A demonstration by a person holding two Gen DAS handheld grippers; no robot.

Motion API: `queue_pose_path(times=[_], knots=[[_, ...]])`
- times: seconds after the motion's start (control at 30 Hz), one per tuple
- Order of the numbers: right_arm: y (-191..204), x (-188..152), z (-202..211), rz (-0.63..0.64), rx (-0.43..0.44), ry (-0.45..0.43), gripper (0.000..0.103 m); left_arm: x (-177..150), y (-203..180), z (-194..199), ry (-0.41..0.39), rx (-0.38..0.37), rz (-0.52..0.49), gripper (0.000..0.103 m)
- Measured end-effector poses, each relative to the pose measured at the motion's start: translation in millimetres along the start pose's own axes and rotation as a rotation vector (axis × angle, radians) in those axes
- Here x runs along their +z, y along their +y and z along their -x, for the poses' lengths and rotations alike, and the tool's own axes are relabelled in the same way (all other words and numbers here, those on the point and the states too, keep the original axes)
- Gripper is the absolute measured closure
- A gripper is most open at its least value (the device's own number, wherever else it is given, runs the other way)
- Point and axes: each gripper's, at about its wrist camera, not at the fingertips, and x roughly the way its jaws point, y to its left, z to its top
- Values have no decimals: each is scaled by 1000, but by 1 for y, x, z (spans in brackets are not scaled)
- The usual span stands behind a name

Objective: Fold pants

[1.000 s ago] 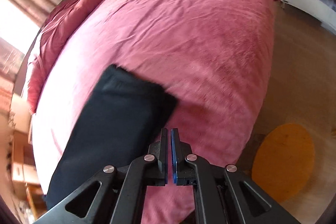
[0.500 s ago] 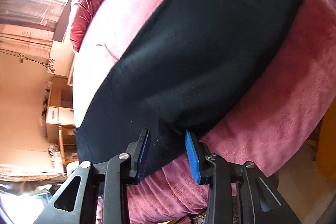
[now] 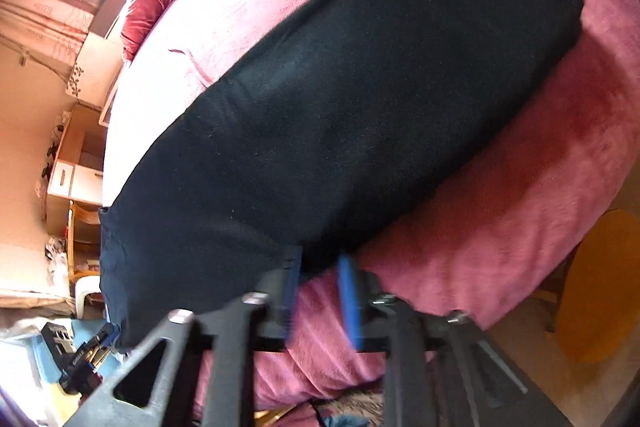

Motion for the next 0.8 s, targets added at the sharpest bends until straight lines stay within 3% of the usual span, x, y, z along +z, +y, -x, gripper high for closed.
queue_pose_path(times=[0.13, 0.27, 0.43, 0.57, 0.7, 0.8], knots=[[20, 5, 31, 138, -88, -59, 66, 2, 15, 21, -64, 25, 46, 69], [85, 18, 30, 310, 14, -64, 67, 3, 26, 34, -108, 51, 85, 69], [200, 29, -28, 520, 189, 55, 67, 3, 40, 40, -113, 77, 106, 69], [286, 33, -80, 620, 278, 146, 66, 2, 52, 43, -111, 85, 120, 69], [348, 34, -120, 691, 289, 219, 66, 2, 53, 42, -117, 105, 83, 69], [378, 40, -155, 730, 251, 287, 66, 4, 51, 38, -118, 126, 57, 69]])
